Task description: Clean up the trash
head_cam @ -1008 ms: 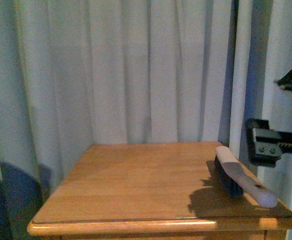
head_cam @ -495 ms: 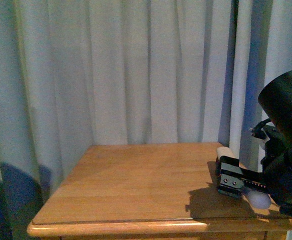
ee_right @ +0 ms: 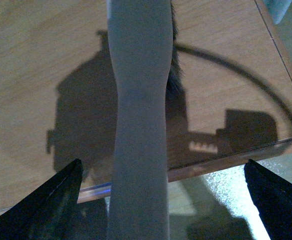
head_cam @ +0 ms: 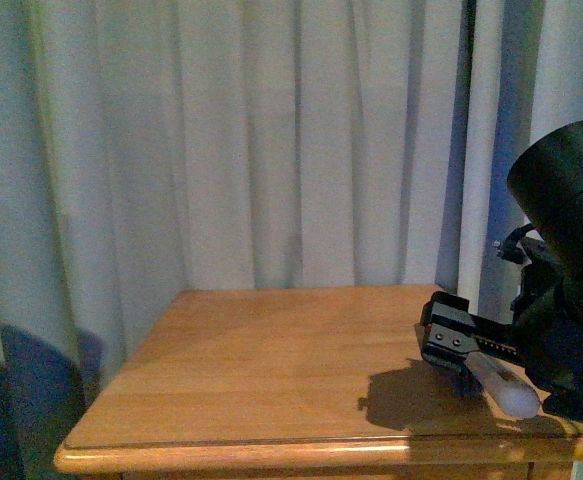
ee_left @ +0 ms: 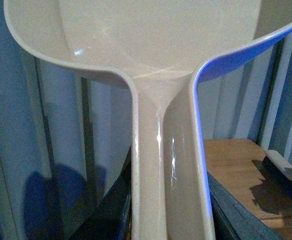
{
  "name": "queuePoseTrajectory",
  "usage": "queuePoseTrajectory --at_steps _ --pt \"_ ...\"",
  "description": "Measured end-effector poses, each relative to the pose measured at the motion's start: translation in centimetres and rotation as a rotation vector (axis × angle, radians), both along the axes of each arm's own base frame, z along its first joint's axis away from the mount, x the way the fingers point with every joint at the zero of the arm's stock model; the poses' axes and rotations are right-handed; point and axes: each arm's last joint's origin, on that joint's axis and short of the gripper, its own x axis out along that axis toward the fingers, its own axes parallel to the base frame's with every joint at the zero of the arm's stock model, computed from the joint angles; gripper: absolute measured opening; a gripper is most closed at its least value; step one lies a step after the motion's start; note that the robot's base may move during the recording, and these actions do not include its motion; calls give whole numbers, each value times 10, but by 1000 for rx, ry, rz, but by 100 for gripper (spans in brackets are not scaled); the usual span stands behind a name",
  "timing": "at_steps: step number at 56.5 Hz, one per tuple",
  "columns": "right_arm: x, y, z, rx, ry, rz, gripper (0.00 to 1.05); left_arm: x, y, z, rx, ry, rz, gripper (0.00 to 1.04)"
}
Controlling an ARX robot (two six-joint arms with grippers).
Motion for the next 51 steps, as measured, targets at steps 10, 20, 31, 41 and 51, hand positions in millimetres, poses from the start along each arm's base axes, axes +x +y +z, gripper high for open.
queuePoseTrajectory --at_steps 10,20,31,41,51 --pt "1 1 5 16 9 1 97 0 0 0 0 0 0 28" --pt "1 3 7 26 26 -2 97 0 0 0 0 0 0 28" --pt "2 4 10 33 28 -3 72 0 0 0 0 0 0 28" --pt "1 5 11 36 36 7 46 0 0 0 0 0 0 28" --pt "1 5 11 49 49 13 23 0 0 0 0 0 0 28"
